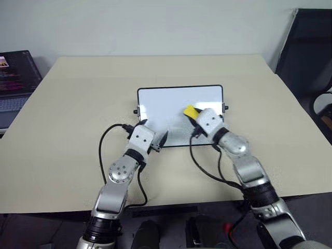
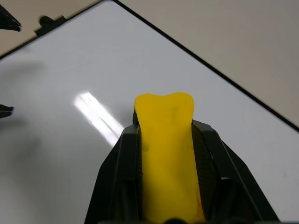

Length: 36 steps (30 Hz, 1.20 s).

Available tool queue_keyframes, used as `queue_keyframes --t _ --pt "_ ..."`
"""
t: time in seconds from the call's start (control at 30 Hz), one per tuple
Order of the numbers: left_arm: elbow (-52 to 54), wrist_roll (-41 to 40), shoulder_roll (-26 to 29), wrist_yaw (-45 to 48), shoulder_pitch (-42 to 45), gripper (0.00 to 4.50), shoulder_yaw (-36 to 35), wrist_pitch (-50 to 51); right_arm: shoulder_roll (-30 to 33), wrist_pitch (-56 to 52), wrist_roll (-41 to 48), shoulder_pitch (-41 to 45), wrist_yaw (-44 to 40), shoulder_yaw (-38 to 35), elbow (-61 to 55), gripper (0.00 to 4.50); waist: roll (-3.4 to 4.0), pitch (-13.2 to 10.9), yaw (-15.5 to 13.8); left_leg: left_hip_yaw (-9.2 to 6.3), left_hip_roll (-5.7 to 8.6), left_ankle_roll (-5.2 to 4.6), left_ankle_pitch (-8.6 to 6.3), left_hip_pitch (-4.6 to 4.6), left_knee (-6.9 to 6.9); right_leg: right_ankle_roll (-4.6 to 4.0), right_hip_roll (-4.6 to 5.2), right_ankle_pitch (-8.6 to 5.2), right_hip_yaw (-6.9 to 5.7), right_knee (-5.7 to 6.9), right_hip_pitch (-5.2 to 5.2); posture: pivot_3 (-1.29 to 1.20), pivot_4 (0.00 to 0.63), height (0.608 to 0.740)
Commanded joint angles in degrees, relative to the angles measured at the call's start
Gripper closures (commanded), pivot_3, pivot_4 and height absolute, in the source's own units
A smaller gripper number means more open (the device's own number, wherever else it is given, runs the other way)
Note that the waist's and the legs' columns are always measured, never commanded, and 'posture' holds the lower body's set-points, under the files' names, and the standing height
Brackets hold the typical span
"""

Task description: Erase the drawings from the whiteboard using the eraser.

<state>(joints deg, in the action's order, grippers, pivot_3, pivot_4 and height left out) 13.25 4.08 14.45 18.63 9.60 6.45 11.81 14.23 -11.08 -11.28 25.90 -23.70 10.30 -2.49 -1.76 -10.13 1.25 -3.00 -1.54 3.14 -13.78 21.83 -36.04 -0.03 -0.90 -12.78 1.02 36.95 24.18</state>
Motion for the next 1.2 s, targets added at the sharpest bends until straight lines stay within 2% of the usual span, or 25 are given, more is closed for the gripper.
queue_keyframes --t 0.03,0.27,0.4,0.53,0.7,0.9,1.2 --pt "2.31 -5.95 0.34 5.92 1.80 0.00 0.27 -2.08 2.87 -8.27 3.41 -3.00 -0.75 -6.51 -9.97 3.38 0.00 -0.01 0.07 0.01 0.01 0.00 0.00 0.02 0.00 0.00 0.00 0.00 -0.01 0.01 0.01 0.00 0.150 0.740" --pt "0.13 -14.26 1.29 17.32 5.58 0.00 2.26 -1.21 8.69 -22.14 3.85 -8.01 1.56 -15.71 -19.33 3.38 0.02 -0.02 0.58 0.07 0.00 -0.01 0.00 -0.06 -0.01 -0.01 -0.05 -0.01 -0.04 0.07 -0.01 0.00 0.150 0.740" --pt "-0.81 -20.38 3.92 27.31 7.01 0.00 3.11 -0.08 9.11 -30.69 6.12 -9.14 1.86 -19.77 -21.30 3.38 0.02 -0.02 0.63 0.10 0.01 0.00 0.00 -0.05 0.00 -0.01 -0.05 -0.01 -0.02 0.04 0.00 0.00 0.150 0.740" --pt "-7.12 -20.95 5.73 34.21 11.06 0.00 4.34 -2.46 7.78 -39.24 9.53 -9.54 3.05 -25.20 -19.57 3.38 0.02 -0.02 0.50 0.08 0.03 -0.01 0.01 -0.06 -0.04 -0.01 -0.06 -0.01 -0.06 0.06 0.00 0.00 0.150 0.740" --pt "-12.01 -21.08 4.29 37.24 13.91 0.00 5.24 -4.39 7.04 -42.56 11.45 -8.64 5.36 -27.30 -17.37 3.38 0.03 -0.02 0.58 0.11 0.07 -0.01 0.01 -0.03 -0.04 0.01 -0.06 0.00 0.01 0.01 0.00 0.00 0.150 0.740" --pt "-14.65 -21.58 4.88 43.82 13.27 0.00 7.21 -4.70 7.89 -43.47 12.76 -9.34 6.00 -26.75 -14.75 3.38 0.03 -0.02 0.60 0.10 0.04 -0.02 0.01 -0.04 0.01 -0.01 -0.07 -0.02 0.00 0.03 0.01 0.00 0.150 0.740" --pt "-17.74 -18.87 3.60 44.05 13.57 0.00 8.24 -7.74 7.93 -42.84 14.49 -8.72 7.43 -26.40 -11.88 3.38 0.03 -0.02 0.59 0.10 0.05 -0.02 0.01 -0.04 -0.02 0.00 -0.07 -0.01 0.00 0.03 0.00 0.00 0.150 0.740"
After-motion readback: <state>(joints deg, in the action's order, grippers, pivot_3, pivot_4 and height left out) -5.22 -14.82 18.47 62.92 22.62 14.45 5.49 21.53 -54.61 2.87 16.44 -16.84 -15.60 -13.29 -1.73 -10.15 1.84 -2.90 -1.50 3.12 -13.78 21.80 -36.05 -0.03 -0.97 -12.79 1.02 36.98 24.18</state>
